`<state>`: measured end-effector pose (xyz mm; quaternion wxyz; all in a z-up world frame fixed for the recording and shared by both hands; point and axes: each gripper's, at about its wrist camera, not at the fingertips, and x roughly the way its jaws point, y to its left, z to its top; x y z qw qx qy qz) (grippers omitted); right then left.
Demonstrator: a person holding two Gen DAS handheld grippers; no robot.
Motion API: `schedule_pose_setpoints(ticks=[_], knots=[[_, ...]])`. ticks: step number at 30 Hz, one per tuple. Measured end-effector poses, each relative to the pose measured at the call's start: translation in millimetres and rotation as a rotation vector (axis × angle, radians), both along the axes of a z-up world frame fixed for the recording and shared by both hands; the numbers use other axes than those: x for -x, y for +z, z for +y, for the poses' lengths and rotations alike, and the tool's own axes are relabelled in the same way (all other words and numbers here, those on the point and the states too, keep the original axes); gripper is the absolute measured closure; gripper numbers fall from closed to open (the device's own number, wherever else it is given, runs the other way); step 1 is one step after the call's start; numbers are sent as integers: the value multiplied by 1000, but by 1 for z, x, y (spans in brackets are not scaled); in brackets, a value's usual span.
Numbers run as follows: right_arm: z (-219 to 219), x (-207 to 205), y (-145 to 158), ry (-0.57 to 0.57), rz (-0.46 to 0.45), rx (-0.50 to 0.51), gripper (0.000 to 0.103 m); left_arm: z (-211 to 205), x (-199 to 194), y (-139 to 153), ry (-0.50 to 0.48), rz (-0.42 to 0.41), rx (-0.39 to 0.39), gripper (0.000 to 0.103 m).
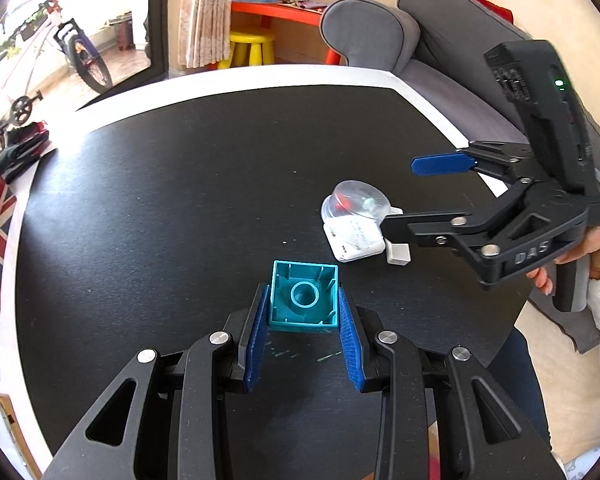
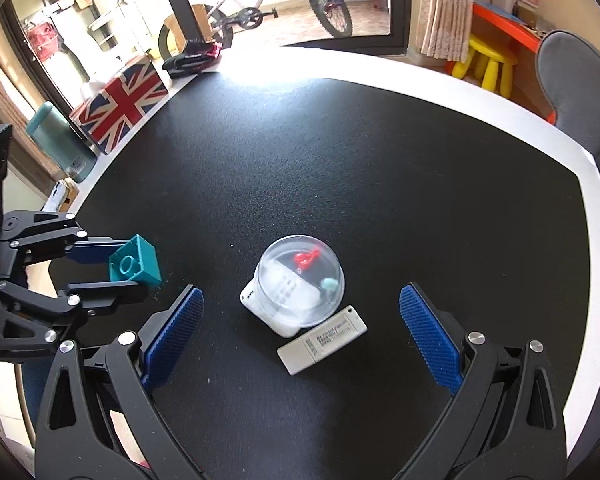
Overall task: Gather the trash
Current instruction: 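Grasp the clear dome lid with the right tool while the left holds the teal block, then carry the dome lid and teal block with both tools over the bin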
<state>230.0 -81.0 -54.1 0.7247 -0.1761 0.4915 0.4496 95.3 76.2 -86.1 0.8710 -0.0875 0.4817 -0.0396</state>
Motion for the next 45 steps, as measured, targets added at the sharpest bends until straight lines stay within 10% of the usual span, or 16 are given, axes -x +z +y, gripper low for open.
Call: schedule_pose_setpoints(ticks=[13,45], knots=[[19,-4,-22,27,33,46,50,8,2,-3,13,-4,18,70],[-99,96,69,-21,-92,-102,51,-52,66,37,-33,-73,-14,70]])
